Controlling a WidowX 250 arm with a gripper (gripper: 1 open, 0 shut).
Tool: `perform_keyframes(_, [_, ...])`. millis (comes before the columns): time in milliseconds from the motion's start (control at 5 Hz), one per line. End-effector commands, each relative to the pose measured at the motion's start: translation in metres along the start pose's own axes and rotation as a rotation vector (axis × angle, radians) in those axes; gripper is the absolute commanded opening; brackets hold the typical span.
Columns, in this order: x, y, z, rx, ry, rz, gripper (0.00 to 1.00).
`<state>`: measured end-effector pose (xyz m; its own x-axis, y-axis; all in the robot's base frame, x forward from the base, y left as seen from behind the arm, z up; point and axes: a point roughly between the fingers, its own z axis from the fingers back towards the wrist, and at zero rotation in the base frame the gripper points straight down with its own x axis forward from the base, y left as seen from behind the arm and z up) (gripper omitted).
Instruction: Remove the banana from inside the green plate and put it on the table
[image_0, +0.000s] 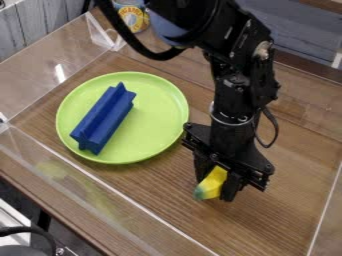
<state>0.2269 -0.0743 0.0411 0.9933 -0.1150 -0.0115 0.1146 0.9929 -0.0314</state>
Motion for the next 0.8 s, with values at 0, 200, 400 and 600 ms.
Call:
perform_keyframes(0, [0.007, -0.003, 0.009, -0.013, -0.031, -0.003, 1.0])
perform_keyframes(200, [0.006, -0.002, 0.016, -0.016, -0.03, 0.007, 1.0])
perform_keyframes(400, [0.007, -0.001, 0.029, -0.022, -0.043, 0.017, 1.0])
perform_keyframes(600, [0.011, 0.002, 0.058, -0.028, -0.074, 0.022, 1.0])
